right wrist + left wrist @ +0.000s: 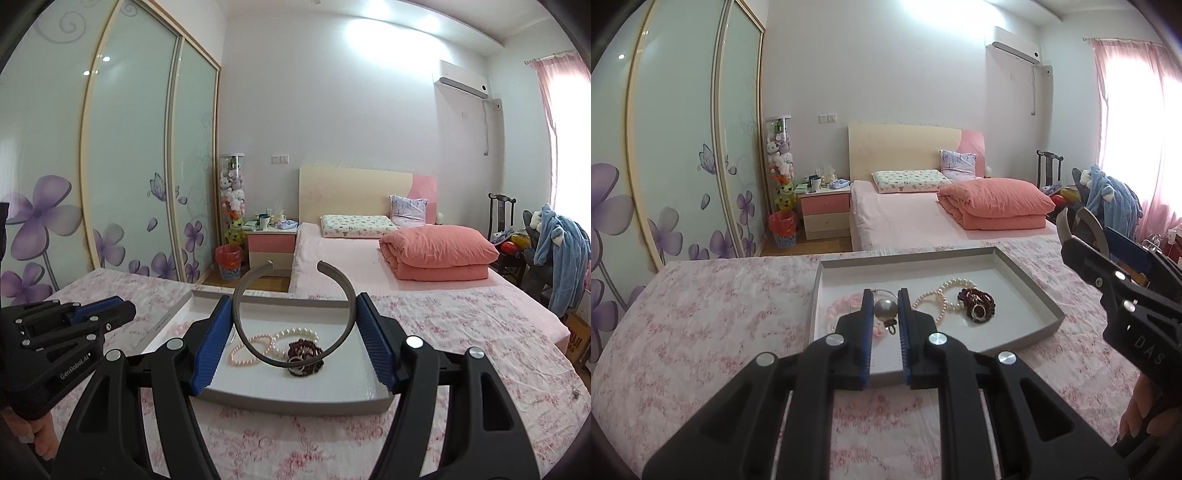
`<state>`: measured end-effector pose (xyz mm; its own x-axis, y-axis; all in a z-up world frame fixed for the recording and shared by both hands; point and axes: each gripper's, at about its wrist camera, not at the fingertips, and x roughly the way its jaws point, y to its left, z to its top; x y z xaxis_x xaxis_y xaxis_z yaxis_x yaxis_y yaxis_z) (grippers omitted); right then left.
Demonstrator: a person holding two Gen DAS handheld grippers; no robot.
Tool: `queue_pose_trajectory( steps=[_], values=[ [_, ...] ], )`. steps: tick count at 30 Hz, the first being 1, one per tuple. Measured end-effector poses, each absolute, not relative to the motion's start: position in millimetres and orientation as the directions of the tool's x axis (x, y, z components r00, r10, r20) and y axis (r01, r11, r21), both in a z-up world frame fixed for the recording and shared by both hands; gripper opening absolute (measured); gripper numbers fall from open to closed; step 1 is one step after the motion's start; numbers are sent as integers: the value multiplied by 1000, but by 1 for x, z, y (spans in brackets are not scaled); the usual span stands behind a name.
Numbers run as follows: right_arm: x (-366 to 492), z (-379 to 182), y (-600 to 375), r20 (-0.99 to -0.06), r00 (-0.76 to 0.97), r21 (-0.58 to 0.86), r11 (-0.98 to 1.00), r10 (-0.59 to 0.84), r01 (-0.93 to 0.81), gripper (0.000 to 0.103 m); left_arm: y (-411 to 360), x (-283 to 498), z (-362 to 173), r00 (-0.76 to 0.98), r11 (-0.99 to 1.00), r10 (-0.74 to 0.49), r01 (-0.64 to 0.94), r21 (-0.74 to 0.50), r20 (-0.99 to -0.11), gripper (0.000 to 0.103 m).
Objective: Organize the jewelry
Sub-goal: 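Carry the cuff bangle and pearl earring in both tools over the gray tray, then open both tools to drop the bangle and earring into the tray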
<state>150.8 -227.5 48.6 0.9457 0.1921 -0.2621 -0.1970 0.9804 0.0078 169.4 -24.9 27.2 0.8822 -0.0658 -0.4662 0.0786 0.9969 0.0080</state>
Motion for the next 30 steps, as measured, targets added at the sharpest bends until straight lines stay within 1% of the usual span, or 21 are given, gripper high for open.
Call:
queue_pose_trajectory(
  steps=[9, 16, 19, 22, 27, 30],
  values=[
    [175, 45, -223, -273, 942, 4, 979, 196, -203, 67, -30, 199, 20, 874, 997, -64, 80, 13, -481, 14],
    [204, 32, -217, -312, 930, -9, 978, 193, -206, 67, -28, 229, 5, 855, 997, -68, 82, 6, -514, 14],
    [218, 22, -214, -342, 920, -11, 978, 190, -206, 67, -28, 246, -6, 837, 996, -75, 86, -5, -543, 14],
    [235, 11, -214, -393, 899, 3, 977, 195, -211, 67, -31, 262, -17, 815, 996, -81, 91, -12, -574, 14],
    [258, -8, -215, -477, 854, 44, 976, 207, -213, 67, -34, 283, -36, 778, 995, -83, 96, -13, -623, 14],
    [264, -15, -216, -505, 835, 70, 974, 220, -214, 67, -34, 289, -45, 761, 995, -89, 97, -23, -642, 14]
  ],
)
